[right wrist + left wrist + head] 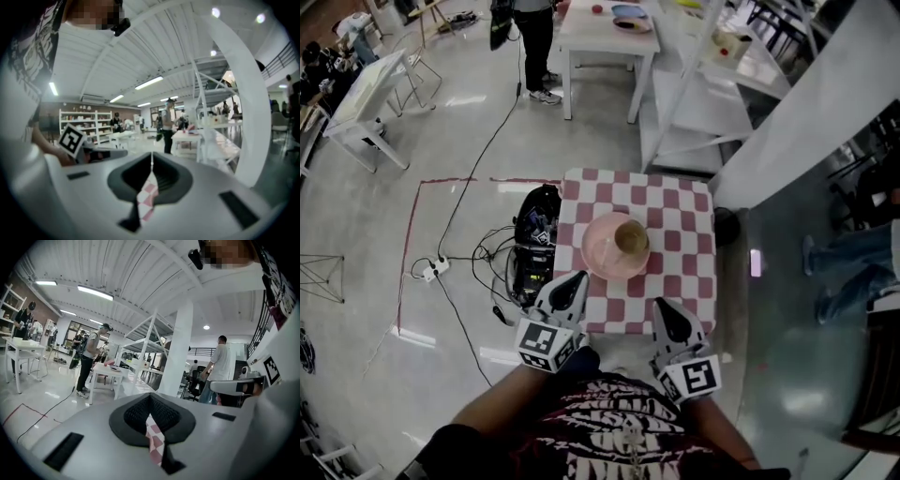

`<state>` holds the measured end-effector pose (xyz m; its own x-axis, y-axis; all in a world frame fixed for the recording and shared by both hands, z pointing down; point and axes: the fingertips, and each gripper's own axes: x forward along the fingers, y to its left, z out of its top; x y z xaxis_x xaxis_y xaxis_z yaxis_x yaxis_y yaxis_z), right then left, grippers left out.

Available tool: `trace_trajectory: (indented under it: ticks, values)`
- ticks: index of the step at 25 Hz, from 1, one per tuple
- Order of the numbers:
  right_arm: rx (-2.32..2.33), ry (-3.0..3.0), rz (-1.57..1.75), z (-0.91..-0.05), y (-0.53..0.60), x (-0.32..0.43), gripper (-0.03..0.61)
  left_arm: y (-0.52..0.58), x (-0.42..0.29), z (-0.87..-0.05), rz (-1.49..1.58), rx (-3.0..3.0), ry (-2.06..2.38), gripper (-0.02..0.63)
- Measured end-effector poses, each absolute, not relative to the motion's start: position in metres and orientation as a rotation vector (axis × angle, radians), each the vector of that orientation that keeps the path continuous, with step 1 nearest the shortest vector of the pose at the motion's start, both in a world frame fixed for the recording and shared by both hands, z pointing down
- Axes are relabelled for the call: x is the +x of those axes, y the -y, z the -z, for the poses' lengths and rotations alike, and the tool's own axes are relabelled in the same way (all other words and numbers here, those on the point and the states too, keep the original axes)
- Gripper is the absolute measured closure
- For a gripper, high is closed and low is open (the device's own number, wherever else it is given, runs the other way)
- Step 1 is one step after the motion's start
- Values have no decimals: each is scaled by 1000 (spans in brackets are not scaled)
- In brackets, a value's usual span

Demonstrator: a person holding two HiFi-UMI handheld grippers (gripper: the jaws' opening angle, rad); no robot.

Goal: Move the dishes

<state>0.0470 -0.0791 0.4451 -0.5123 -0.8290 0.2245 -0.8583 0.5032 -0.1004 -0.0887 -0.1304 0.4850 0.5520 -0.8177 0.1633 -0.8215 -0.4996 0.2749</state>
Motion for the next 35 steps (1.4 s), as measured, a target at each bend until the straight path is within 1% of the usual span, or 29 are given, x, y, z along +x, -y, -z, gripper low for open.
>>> trace_trajectory:
  ticks: [8,19,35]
  values:
    - [1522,2548,-297,-439,100,27,545,163,-101,-488,17,2480,1296,588]
    - [1520,2545,-247,-433,121,26,545,181,-111,-478,35,2481,1336,588]
    - [1424,2603,-305,-447,167,39,544,192,-106,-486,-77,2428,1440,588]
